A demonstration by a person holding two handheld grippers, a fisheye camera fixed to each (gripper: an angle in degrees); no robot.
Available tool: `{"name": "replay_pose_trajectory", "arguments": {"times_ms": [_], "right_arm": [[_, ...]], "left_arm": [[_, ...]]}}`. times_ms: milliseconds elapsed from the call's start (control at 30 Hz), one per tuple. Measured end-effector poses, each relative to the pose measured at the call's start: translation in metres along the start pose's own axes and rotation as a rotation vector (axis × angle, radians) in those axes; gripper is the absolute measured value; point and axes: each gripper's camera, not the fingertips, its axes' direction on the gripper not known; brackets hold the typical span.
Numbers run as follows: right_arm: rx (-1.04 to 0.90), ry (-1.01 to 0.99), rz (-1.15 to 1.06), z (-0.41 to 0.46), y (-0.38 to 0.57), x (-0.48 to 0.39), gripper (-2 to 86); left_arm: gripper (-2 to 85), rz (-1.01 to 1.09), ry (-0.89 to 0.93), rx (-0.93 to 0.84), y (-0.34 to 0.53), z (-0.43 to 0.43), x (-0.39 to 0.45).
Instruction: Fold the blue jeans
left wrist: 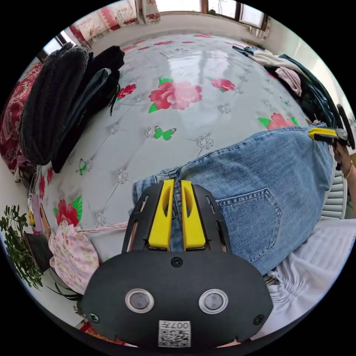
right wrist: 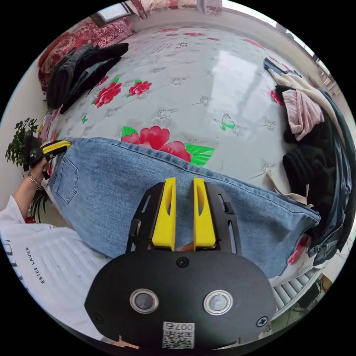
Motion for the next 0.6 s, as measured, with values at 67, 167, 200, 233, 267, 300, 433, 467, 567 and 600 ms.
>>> {"name": "replay_pose_trajectory", "arguments": {"times_ms": [67,167,200,233,267,300,433,467,567,600], "right_arm": [[0.044,-0.059,0.01,-0.014,0.035,0.004,5.1],[0.128,-0.305,0.046,-0.031,0.102,0.011,5.9],[0.14,-0.4,0.059,-0.03,0.126,0.01,6.1],[0.136,-0.437,0.061,-0.028,0.138,0.008,6.2],[0.115,-0.489,0.051,-0.022,0.157,0.002,6.3],[0.096,-0.519,0.035,-0.015,0.172,-0.008,6.5],[0.029,-0.592,-0.043,0.011,0.188,-0.042,7.0],[-0.002,-0.61,-0.079,0.021,0.186,-0.055,7.3],[-0.07,-0.565,-0.174,0.044,0.174,-0.087,7.7],[-0.088,-0.538,-0.211,0.049,0.167,-0.098,7.6]], "left_arm": [[2.3,-0.057,-0.005,0.051,0.021,-0.012,-0.005],[2.8,-0.117,0.029,0.147,0.067,-0.04,-0.007],[3.6,-0.129,0.052,0.173,0.088,-0.049,-0.003],[4.4,-0.126,0.091,0.198,0.107,-0.057,0.003],[4.8,-0.117,0.116,0.209,0.117,-0.059,0.008],[5.2,-0.089,0.174,0.224,0.134,-0.062,0.02],[6.6,0.09,0.27,0.204,0.168,-0.05,0.08],[6.6,0.112,0.275,0.195,0.17,-0.046,0.087],[6.7,0.165,0.285,0.149,0.171,-0.026,0.112],[6.6,0.178,0.267,0.124,0.17,-0.018,0.117]]}}
